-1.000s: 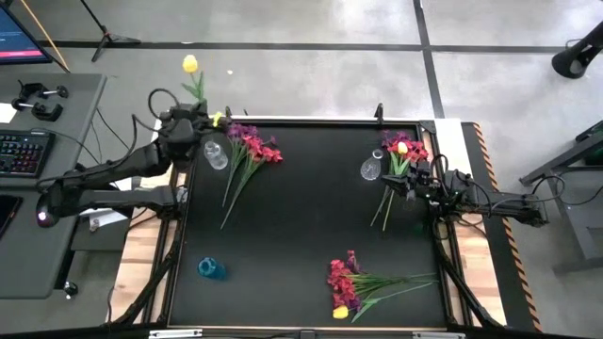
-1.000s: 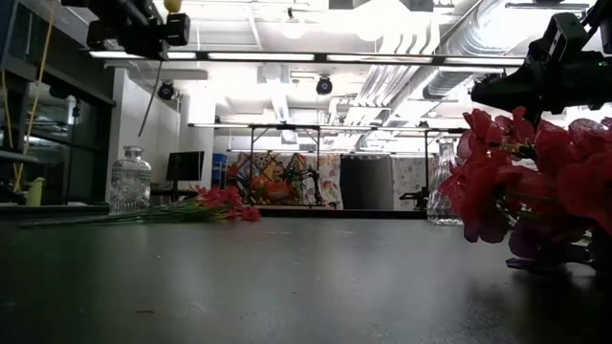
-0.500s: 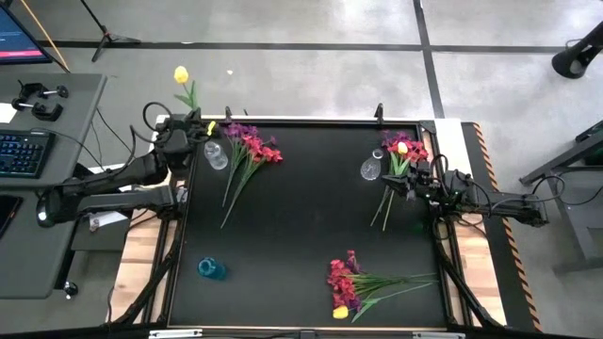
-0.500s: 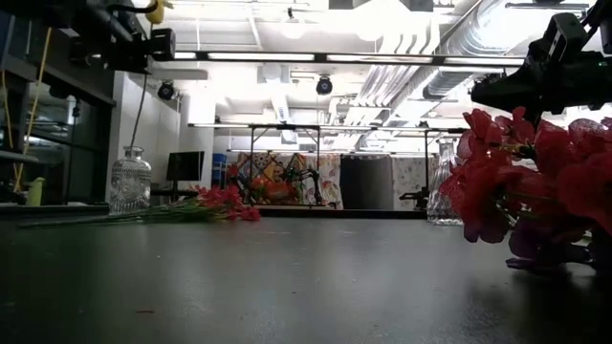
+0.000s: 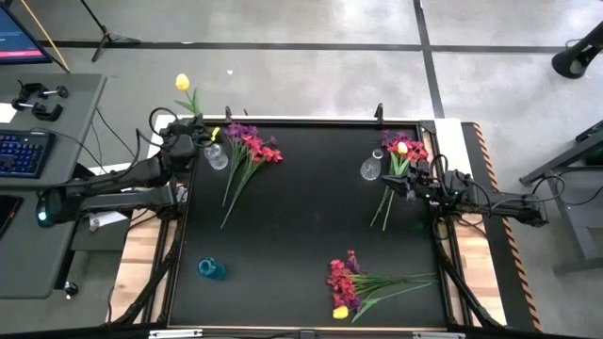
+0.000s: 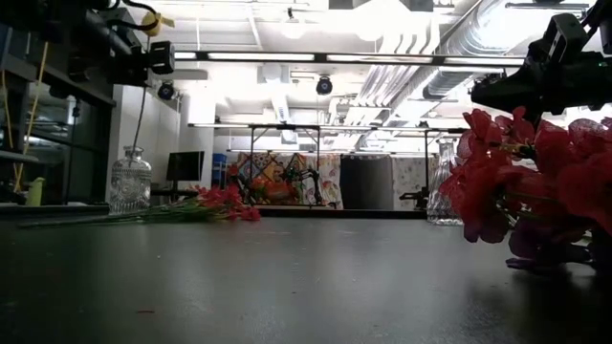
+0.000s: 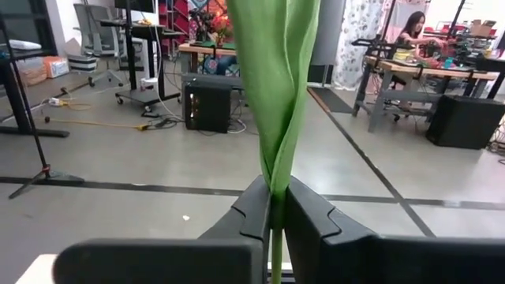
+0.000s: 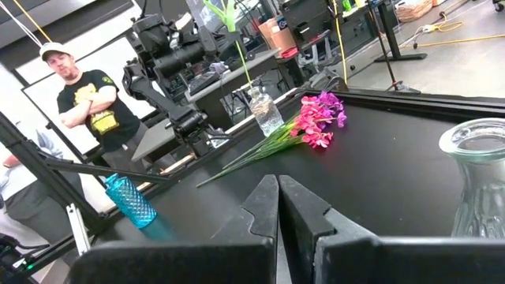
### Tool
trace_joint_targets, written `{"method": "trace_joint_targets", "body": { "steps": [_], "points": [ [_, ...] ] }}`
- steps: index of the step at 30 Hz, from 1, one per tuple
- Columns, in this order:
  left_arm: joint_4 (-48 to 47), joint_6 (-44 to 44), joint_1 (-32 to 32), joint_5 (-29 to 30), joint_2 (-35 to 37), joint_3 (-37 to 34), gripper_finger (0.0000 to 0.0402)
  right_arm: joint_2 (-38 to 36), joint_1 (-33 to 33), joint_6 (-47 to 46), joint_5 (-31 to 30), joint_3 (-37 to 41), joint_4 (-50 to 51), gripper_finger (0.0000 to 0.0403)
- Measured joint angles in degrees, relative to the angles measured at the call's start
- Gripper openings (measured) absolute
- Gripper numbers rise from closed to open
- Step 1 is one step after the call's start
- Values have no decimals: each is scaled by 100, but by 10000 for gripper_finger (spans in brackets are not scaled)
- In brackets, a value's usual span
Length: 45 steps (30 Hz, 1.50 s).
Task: Sort flowers into vase by color
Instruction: Put the top left yellow flower into the left transparent vase, then put the top yellow flower into the left transparent vase
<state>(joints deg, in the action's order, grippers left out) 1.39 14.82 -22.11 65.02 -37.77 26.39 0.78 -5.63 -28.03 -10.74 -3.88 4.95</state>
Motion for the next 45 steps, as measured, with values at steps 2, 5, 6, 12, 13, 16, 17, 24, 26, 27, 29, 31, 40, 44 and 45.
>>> {"method": "trace_joint_targets", "body": {
  "steps": [2, 5, 6, 12, 13, 16, 17, 24, 26, 27, 29, 31, 40, 44, 45],
  "points": [
    [-4, 2, 0, -136, 39, 0, 29, 0, 0, 0, 0, -2, 0, 2],
    [-13, 8, 0, -472, 117, 0, 51, 0, 0, 0, 0, -2, 0, 2],
    [-11, 8, 0, -583, 152, 0, 60, 2, 0, 2, 0, -2, -1, 2],
    [-147, 10, 0, -949, 379, 0, 118, 0, 0, 1, 0, -1, -2, 2],
    [-186, 14, 0, -974, 425, 0, 129, 2, 0, 0, 0, -2, -2, 2],
    [-251, 23, 0, -1080, 572, 0, 157, 0, 0, 0, 0, -2, -2, 2],
    [-268, 31, 4, -1107, 630, 0, 165, 2, 2, 2, 0, -2, -2, 2],
    [-927, 653, 4, -1834, 1067, 2, 199, 0, 1, 1, 0, -1, -2, 2],
    [-1268, 907, 4, -2132, 1163, 2, 200, 2, 0, 0, 0, 0, -2, 2],
    [-1427, 1020, 4, -2323, 1209, 2, 200, 0, 0, 2, 0, -1, -2, 2],
    [-1671, 1162, 4, -2743, 1294, 2, 200, 1, 0, 1, 0, -2, -2, 2],
    [-1816, 1209, 4, -3171, 1346, 2, 200, 0, 0, 1, 0, -1, -2, 2],
    [-1878, 1250, 4, -5032, 1398, 2, 200, 2, 0, 1, 0, 0, -2, 2],
    [-1830, 1565, 4, -5898, 1393, 2, 200, 2, 2, 0, 0, -2, -2, 2],
    [-1773, 1663, 4, -6082, 1393, 2, 200, 2, 0, 2, 0, -2, -2, 2]
  ]
}}
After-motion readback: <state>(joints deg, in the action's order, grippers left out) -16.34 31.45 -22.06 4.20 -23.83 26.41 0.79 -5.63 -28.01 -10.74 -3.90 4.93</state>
